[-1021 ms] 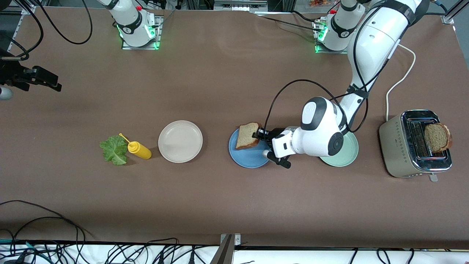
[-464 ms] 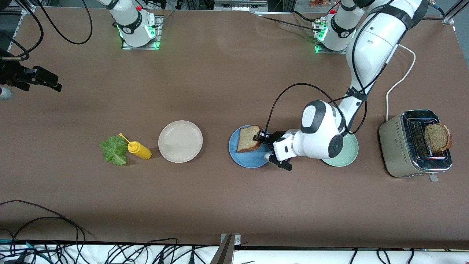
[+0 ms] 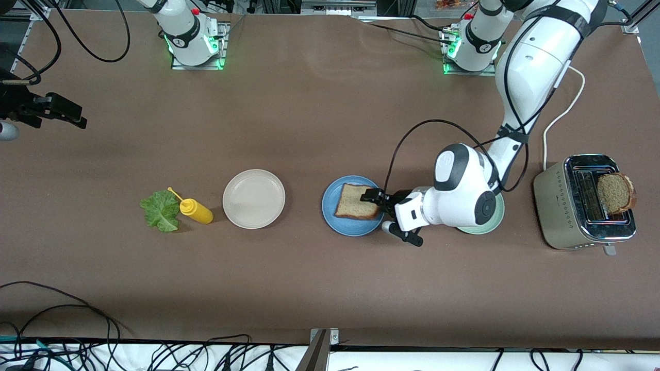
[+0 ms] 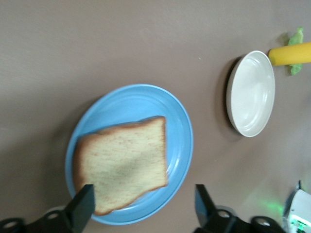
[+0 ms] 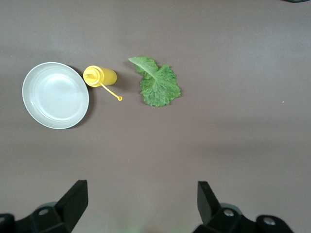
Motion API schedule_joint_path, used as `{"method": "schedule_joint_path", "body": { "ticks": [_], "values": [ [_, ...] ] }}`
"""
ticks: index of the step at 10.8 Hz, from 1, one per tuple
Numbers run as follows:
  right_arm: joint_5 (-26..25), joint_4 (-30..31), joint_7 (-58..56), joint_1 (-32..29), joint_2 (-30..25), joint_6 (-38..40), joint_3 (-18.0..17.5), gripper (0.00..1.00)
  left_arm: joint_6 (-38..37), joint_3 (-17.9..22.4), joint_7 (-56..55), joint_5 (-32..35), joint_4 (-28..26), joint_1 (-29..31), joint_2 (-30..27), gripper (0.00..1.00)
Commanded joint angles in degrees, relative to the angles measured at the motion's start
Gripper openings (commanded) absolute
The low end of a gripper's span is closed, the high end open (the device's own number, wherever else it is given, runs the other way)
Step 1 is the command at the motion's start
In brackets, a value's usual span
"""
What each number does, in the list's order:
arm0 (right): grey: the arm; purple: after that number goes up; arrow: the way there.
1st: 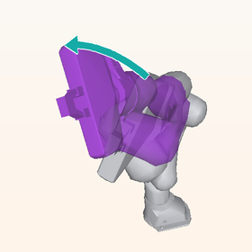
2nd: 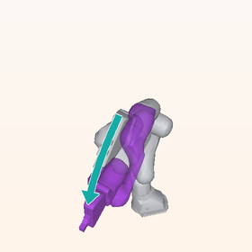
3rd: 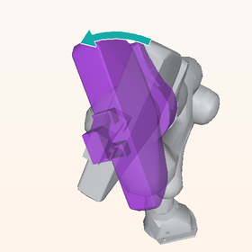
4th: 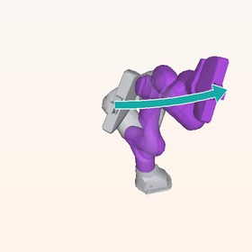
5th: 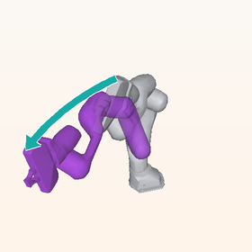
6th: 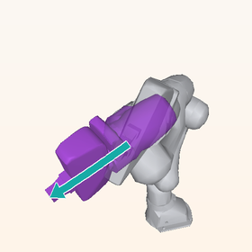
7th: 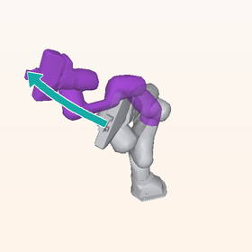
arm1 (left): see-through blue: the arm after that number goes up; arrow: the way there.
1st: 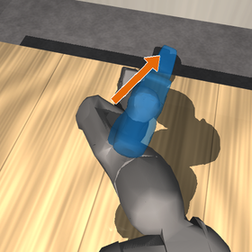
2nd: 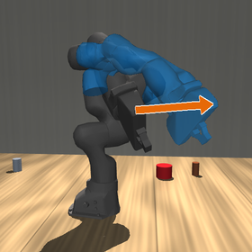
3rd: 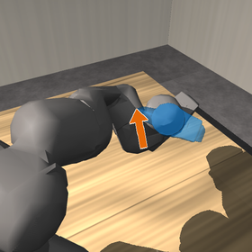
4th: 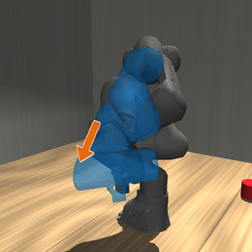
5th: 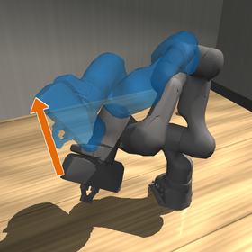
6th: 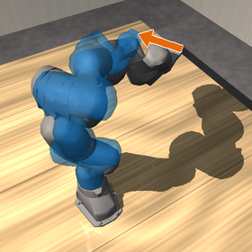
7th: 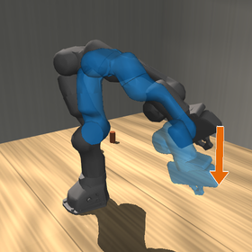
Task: Make sandwich in blue plate with both arms
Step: 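Lower the bread onto the blue plate and open the left gripper, then raise the left gripper toward the toaster while the right gripper reaches the lettuce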
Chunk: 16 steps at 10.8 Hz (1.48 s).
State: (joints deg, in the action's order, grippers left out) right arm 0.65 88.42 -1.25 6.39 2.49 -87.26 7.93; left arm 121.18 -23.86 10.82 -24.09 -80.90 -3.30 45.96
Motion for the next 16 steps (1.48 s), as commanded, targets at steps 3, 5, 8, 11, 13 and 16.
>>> {"method": "schedule_joint_path", "body": {
  "ticks": [3, 5, 8, 11, 13, 16],
  "values": [
    [1.11, -0.97, -1.03, -0.32, 0.06, 0.95, 0.07, 1.0, -8.49, 0.04, 0.34, 8.95, -0.39, 5.22, -7.8, 1.0],
    [1.2, -0.89, -1.12, -0.32, 0.06, 0.95, -0.02, 1.0, -11.91, -0.04, 0.34, 15.01, -0.4, 7.68, -11.06, 1.0],
    [1.2, -0.71, -4.37, -0.41, 1.46, 0.69, -0.02, 1.0, -18.06, 0.04, 0.78, 24.33, -0.48, 10.5, -15.63, 1.0],
    [1.63, -0.62, -3.76, -0.5, 4.62, -1.33, 0.07, 1.0, -18.96, 0.13, 0.34, 31.11, -0.75, 11.12, -20.81, 1.0],
    [4.18, -0.71, -4.46, -2.16, 7.77, -3.79, 0.07, 1.0, -21.06, 0.05, 0.69, 36.63, -0.57, 11.82, -23.8, 1.0],
    [4.1, -0.97, -5.77, -2.52, 13.31, -11.51, 0.07, 1.0, -24.93, 0.39, 0.87, 37.19, -1.18, 12.97, -29.15, 1.0]
  ]
}}
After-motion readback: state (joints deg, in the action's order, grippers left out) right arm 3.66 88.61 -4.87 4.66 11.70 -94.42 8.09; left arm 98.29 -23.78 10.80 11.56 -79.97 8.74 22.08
